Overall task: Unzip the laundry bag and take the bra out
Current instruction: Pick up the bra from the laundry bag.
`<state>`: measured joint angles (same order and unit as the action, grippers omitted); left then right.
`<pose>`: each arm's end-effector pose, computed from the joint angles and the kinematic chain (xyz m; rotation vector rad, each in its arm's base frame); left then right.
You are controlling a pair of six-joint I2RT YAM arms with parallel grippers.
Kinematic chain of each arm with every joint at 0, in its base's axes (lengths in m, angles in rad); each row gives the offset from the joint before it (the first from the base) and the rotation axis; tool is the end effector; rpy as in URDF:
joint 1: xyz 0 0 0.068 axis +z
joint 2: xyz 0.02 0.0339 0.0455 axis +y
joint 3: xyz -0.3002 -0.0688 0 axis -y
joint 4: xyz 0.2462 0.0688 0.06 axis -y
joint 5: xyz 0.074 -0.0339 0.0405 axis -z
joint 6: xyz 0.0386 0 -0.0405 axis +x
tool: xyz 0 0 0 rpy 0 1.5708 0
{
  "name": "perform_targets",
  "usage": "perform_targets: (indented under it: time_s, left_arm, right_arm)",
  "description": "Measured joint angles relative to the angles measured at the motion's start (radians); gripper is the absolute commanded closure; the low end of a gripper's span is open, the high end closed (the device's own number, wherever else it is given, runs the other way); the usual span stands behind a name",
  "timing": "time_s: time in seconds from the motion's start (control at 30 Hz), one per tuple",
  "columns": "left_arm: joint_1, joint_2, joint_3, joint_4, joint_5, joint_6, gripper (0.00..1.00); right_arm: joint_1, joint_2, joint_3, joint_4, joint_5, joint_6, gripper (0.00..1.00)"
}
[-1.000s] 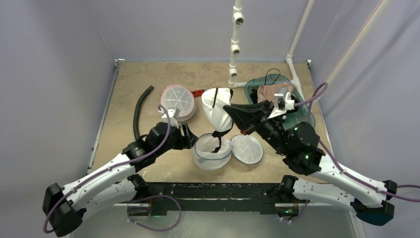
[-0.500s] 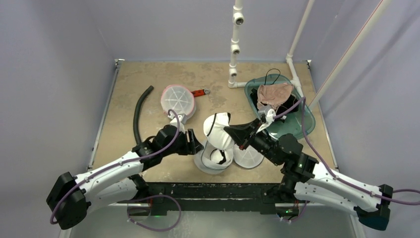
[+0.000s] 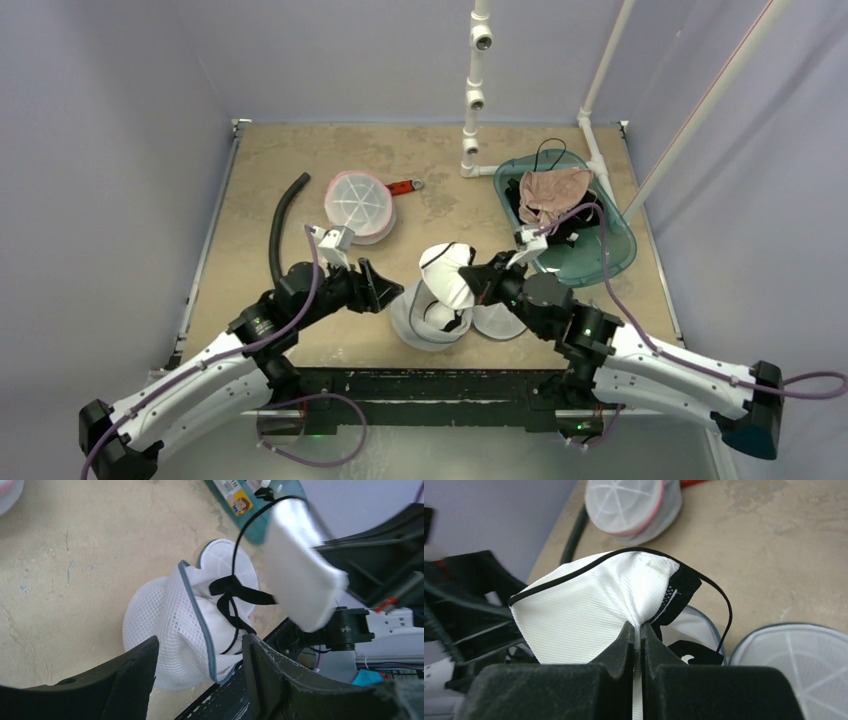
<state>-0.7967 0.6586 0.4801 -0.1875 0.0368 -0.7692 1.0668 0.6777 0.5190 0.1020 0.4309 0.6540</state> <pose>0.0973 -0.1016 0.2723 0.0553 2.0924 -1.0425 0.0854 0.1215 0.3159 -0.0043 1.7124 0.9619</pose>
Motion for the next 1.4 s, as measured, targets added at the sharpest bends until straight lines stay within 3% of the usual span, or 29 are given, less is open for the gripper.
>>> perform_targets:
  time_s: [0.17, 0.27, 0.37, 0.63, 0.77, 0.87, 1.0, 1.13, 1.23, 1.4]
  left_arm:
    - [0.0, -0.014, -0.014, 0.058, 0.014, 0.021, 0.39]
    - [-0.003, 0.042, -0.039, 0.091, 0.033, 0.016, 0.39]
    - [-0.005, 0.084, -0.08, 0.106, 0.042, -0.001, 0.39]
    - [-0.012, 0.119, -0.116, 0.195, 0.065, -0.032, 0.41]
    - [-0.016, 0.142, -0.116, 0.232, 0.072, -0.033, 0.5]
    - [-0.021, 0.174, -0.116, 0.254, 0.083, -0.033, 0.59]
    - [-0.029, 0.214, -0.116, 0.259, 0.091, -0.032, 0.71]
    - [-0.031, 0.221, -0.119, 0.261, 0.09, -0.031, 0.77]
    - [-0.031, 0.221, -0.119, 0.262, 0.089, -0.031, 0.82]
    - [-0.031, 0.225, -0.119, 0.259, 0.076, -0.026, 0.87]
  right_arm:
    - [-0.039, 0.171, 0.058, -0.06, 0.047, 0.09, 1.0]
    - [-0.138, 0.23, 0.07, -0.059, 0.016, 0.118, 1.0]
    - [-0.192, 0.249, 0.069, -0.06, -0.005, 0.132, 1.0]
    - [-0.193, 0.232, -0.013, -0.057, -0.057, 0.161, 1.0]
    - [-0.193, 0.215, -0.068, -0.064, -0.074, 0.18, 0.99]
    - [-0.193, 0.198, -0.078, -0.072, -0.085, 0.193, 0.87]
    - [-0.193, 0.159, -0.078, -0.085, -0.085, 0.21, 0.63]
    - [-0.193, 0.099, -0.08, -0.122, -0.087, 0.221, 0.46]
    - [-0.193, 0.053, -0.081, -0.152, -0.095, 0.22, 0.41]
    - [-0.192, 0.013, -0.074, -0.204, -0.168, 0.178, 0.44]
